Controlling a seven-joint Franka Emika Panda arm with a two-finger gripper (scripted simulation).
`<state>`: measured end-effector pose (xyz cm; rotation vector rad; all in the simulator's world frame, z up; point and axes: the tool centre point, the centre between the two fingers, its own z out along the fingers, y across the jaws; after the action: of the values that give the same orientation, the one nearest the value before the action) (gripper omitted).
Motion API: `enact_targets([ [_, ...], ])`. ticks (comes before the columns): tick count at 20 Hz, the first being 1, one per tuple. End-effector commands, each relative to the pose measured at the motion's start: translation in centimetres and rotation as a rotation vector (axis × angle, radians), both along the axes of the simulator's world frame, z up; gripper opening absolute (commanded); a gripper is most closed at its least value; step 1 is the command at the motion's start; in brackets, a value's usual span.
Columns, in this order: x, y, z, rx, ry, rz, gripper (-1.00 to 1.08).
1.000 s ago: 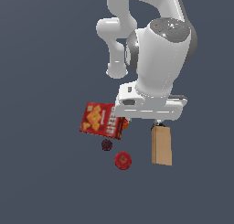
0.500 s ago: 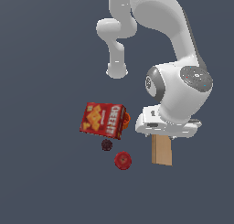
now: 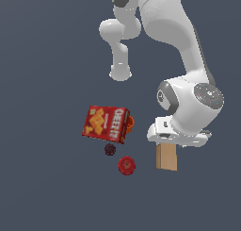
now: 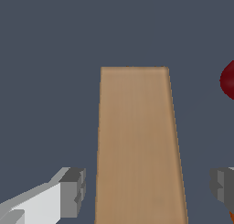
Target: Pick up a designated object from a clutter of objects.
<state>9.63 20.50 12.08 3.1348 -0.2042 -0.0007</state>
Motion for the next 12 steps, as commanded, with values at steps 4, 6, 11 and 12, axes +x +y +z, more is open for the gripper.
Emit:
enact_targets([
  [4, 0.0, 0.1, -0.3, 0.0, 0.0, -0.001, 1.0],
  [6, 0.0, 0.1, -0.8, 0.0, 0.0, -0.001, 1.0],
  [11, -0.1, 0.1, -3.3, 0.0, 0.0, -0.001, 1.0],
  [12, -0.1, 0.1, -3.8, 0.0, 0.0, -0.001, 1.0],
])
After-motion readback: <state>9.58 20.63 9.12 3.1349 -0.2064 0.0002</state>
